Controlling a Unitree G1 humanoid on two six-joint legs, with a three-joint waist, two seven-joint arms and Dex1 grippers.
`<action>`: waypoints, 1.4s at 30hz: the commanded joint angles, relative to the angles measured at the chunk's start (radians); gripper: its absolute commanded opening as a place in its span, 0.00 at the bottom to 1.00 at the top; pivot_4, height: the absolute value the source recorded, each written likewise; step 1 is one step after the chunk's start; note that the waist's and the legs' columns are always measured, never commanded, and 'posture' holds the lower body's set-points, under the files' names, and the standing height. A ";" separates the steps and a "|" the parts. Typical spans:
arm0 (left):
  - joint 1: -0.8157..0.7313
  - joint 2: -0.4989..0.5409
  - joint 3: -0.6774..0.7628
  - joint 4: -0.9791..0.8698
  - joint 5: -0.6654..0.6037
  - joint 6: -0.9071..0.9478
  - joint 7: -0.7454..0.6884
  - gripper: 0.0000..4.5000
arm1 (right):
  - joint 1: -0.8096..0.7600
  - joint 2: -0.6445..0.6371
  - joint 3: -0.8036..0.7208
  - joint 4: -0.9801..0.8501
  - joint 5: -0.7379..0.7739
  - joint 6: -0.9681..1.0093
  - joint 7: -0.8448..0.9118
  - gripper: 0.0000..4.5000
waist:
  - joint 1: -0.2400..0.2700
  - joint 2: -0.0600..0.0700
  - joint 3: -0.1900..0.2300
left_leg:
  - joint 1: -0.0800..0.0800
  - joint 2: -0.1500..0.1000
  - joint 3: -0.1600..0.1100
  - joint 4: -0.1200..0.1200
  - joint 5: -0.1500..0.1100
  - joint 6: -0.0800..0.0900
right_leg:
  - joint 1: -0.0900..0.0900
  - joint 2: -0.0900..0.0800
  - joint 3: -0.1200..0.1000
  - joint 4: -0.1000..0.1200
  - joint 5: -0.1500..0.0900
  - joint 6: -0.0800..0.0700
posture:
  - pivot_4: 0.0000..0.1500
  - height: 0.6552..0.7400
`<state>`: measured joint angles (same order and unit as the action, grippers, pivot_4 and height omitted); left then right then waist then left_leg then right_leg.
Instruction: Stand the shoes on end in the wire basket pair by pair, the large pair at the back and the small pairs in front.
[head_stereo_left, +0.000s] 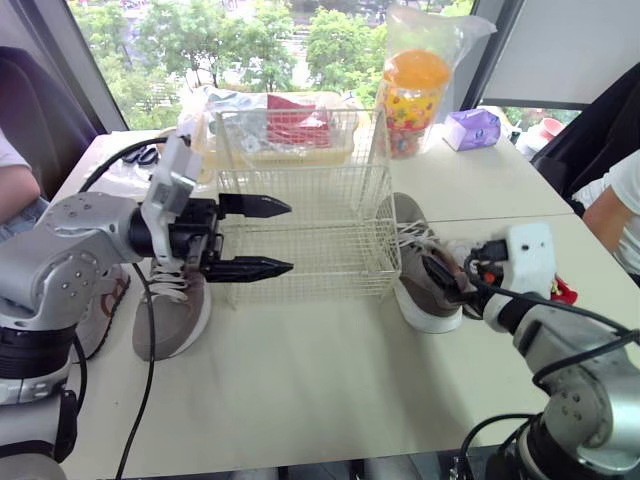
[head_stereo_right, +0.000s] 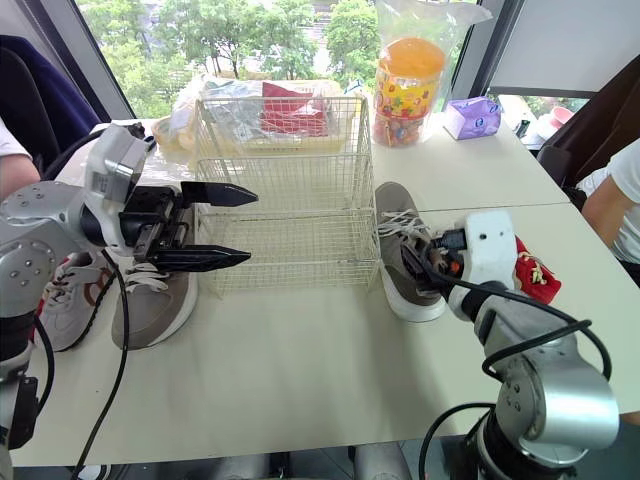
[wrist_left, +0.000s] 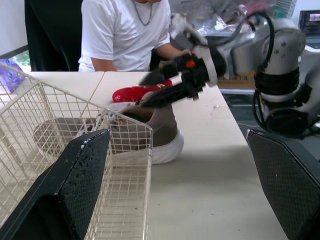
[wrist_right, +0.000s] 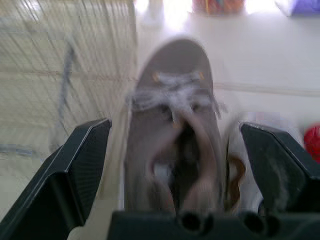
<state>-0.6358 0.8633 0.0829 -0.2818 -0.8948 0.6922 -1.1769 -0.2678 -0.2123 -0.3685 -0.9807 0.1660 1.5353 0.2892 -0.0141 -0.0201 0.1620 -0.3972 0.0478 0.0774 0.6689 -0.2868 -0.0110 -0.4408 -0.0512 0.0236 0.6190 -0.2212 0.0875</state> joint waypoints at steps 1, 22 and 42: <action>-0.015 0.004 0.022 -0.023 0.001 0.003 0.002 1.00 | 0.048 0.005 0.007 0.013 -0.014 -0.087 -0.033 0.99 | -0.001 0.000 0.000 | 0.000 0.000 0.000 0.000 0.000 0.000 | 0.000 0.000 0.000 0.000 0.000 0.000 | 1.00 1.00; -0.026 -0.012 0.032 -0.086 -0.004 0.039 0.083 1.00 | 0.160 0.120 0.012 0.134 0.096 -0.330 -0.076 0.25 | -0.005 0.000 0.000 | 0.006 0.001 -0.001 -0.001 0.000 0.000 | 0.005 0.001 0.001 0.000 0.000 0.000 | 1.00 1.00; -0.236 -0.094 0.016 0.205 0.027 0.099 0.087 1.00 | -0.573 -0.288 -0.169 0.093 0.308 -0.218 0.071 0.06 | -0.001 0.004 0.003 | 0.003 0.001 -0.001 -0.003 0.000 0.000 | 0.001 0.002 0.001 -0.001 0.000 0.000 | 1.00 1.00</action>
<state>-0.8294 0.7643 0.0560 -0.1306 -0.8597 0.7778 -1.1035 -0.8053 -0.4445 -0.5701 -0.8653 0.4140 1.3909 0.2744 -0.0148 -0.0166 0.1649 -0.3949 0.0484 0.0765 0.6658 -0.2869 -0.0107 -0.4397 -0.0492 0.0243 0.6173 -0.2216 0.0872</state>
